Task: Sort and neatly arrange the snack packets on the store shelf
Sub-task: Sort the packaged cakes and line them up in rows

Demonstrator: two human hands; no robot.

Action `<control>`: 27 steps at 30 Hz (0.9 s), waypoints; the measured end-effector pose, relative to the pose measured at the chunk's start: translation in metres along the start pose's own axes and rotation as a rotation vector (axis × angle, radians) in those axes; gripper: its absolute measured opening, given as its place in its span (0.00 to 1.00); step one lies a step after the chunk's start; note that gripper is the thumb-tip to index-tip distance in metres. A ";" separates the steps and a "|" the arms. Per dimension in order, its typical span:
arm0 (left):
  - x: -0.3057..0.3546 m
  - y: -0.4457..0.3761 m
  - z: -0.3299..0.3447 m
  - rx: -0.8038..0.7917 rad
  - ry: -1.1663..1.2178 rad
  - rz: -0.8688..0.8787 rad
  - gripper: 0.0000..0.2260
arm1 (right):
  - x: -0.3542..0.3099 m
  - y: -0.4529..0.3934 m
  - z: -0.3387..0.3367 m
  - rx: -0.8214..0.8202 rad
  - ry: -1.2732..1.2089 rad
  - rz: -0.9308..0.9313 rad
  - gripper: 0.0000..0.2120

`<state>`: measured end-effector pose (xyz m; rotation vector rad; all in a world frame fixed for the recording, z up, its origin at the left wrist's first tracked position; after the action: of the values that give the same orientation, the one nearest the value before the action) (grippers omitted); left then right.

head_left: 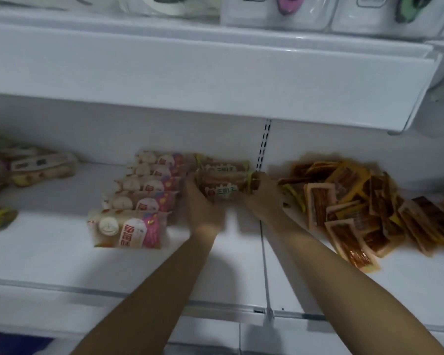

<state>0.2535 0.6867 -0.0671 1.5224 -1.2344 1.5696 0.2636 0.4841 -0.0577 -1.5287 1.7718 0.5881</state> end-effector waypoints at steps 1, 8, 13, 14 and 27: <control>0.001 0.000 0.005 -0.028 0.056 0.035 0.35 | 0.000 -0.001 0.002 -0.003 0.010 0.016 0.33; 0.023 0.045 -0.004 -0.080 -0.155 0.156 0.22 | -0.008 -0.001 0.002 0.038 0.046 -0.032 0.23; 0.018 0.038 -0.001 -0.151 -0.307 0.202 0.22 | -0.018 -0.011 0.005 -0.152 -0.053 -0.008 0.37; 0.020 0.039 -0.002 -0.139 -0.295 0.238 0.22 | -0.020 -0.013 0.006 -0.200 -0.085 -0.003 0.41; 0.018 0.038 -0.002 -0.232 -0.217 0.303 0.33 | -0.041 -0.010 0.006 -0.011 0.025 -0.197 0.19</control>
<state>0.2157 0.6717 -0.0567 1.4331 -1.7738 1.4060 0.2769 0.5129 -0.0291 -1.7005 1.6139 0.4840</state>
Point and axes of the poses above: each hand's wrist, its own y-axis away from the middle knuckle, its own z-axis out of the palm, x = y × z, the point moved 8 cm from there along -y, towards the middle knuckle, and after that the axes turned 14 degrees about y, right-handed, at the moved point
